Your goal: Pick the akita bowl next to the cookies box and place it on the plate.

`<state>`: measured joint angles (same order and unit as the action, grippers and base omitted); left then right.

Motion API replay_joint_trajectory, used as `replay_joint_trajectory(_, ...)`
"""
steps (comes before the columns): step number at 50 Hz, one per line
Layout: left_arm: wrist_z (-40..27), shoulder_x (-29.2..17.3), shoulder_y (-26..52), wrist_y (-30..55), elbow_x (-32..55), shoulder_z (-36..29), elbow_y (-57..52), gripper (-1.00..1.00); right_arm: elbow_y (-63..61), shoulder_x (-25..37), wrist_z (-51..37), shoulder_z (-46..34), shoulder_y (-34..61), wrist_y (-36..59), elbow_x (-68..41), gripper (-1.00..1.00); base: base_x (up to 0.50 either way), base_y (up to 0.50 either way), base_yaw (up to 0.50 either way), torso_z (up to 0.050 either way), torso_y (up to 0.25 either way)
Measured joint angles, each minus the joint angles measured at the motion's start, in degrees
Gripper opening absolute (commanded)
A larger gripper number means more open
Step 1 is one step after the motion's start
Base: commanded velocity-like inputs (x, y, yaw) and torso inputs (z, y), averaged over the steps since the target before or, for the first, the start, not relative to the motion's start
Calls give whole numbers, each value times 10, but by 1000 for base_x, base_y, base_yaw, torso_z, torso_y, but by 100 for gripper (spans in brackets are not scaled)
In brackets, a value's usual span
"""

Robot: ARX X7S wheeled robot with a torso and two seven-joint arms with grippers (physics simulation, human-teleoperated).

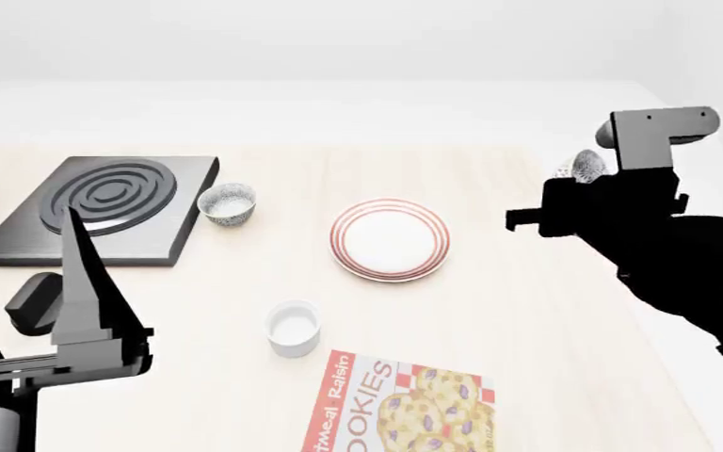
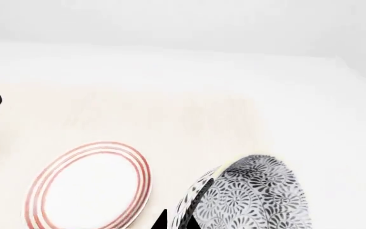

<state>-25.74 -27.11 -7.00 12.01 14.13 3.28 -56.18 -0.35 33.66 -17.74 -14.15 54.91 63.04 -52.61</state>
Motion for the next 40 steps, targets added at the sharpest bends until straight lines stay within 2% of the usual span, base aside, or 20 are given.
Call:
replay_joint_trajectory(14, -3, -3, 0, -2, -2, -5, 0, 100, 147, -112, 89, -149, 159, -65, 102, -100, 0, 0, 0, 0, 0)
replay_joint_trajectory(32, -8, -8, -2, -1, -4, -9, -3, 100, 425, -259, 178, -285, 257, -212, 220, -100, 0, 0, 0, 0, 0)
replay_joint_trajectory(40, -10, -10, 1, 1, -3, -10, -2, 100, 534, -302, 179, -410, 291, -280, 181, -100, 0, 0, 0, 0, 0)
